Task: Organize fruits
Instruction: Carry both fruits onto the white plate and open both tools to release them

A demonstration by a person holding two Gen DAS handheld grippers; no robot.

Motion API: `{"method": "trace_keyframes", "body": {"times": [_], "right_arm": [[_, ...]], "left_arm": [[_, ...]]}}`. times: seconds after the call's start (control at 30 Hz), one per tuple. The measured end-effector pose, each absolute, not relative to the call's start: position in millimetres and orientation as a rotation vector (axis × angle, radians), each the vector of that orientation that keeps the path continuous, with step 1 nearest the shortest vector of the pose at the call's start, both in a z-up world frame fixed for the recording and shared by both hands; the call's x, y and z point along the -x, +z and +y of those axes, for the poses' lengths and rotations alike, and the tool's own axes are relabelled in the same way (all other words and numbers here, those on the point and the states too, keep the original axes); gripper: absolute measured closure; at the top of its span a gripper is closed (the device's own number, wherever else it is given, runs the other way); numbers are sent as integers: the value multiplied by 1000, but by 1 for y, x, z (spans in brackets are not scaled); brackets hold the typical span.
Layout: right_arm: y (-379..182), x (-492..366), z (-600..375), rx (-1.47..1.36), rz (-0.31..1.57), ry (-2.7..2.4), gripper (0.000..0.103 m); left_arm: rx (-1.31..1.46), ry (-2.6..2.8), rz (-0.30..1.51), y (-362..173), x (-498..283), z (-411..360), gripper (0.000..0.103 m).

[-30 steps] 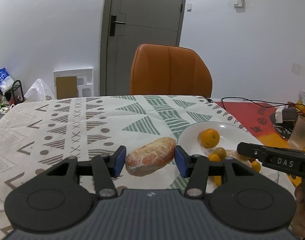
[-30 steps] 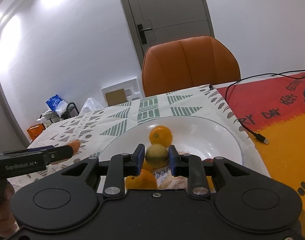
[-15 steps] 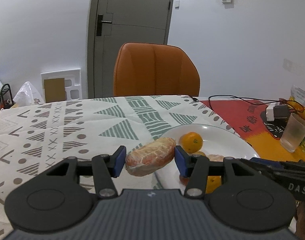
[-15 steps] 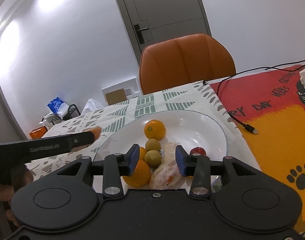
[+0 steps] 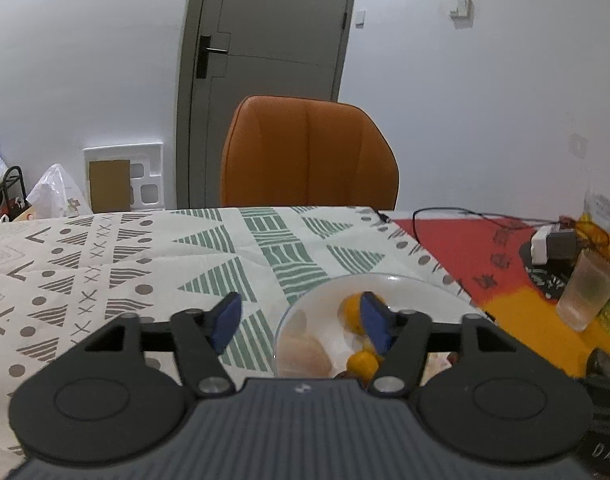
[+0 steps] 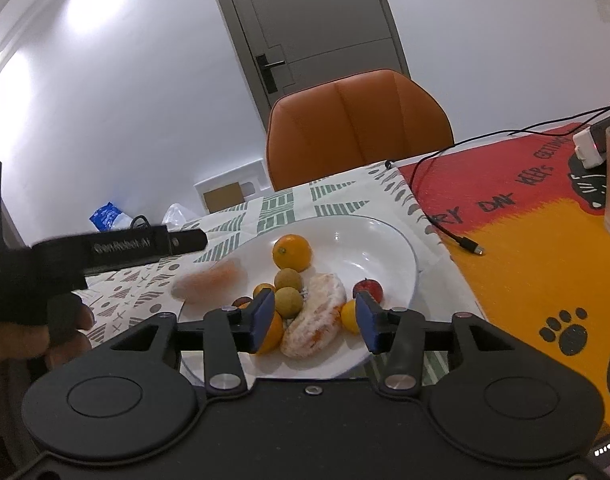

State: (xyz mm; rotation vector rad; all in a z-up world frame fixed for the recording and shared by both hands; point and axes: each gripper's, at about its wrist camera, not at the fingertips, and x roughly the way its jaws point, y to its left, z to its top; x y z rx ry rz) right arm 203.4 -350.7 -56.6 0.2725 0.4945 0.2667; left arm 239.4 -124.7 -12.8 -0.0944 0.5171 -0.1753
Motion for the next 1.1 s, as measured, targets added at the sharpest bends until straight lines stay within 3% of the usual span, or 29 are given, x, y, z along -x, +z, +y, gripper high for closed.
{"method": "trace_keyframes", "body": {"times": [0.3,0.5,0.77,1.0,1.1], "right_arm": [[-58,-200,-343,-277,496,302,53],[-56,-194,-336,-284,494,321,50],[-53,-183,-330,-294,480,333,38],[-49,-171,-326,-300,458,347,37],[-46,-165,-327,-300,445,352,30]], "left_arm": [[100,-152,545,-12,-229,-109,35],[101,-140,550,-10,-214,-99,28],[98,-130,552,-7,-189,-88,23],[73,-104,541,-2,-167,-82,16],[75,-92,538,-1,-158,-79,12]]}}
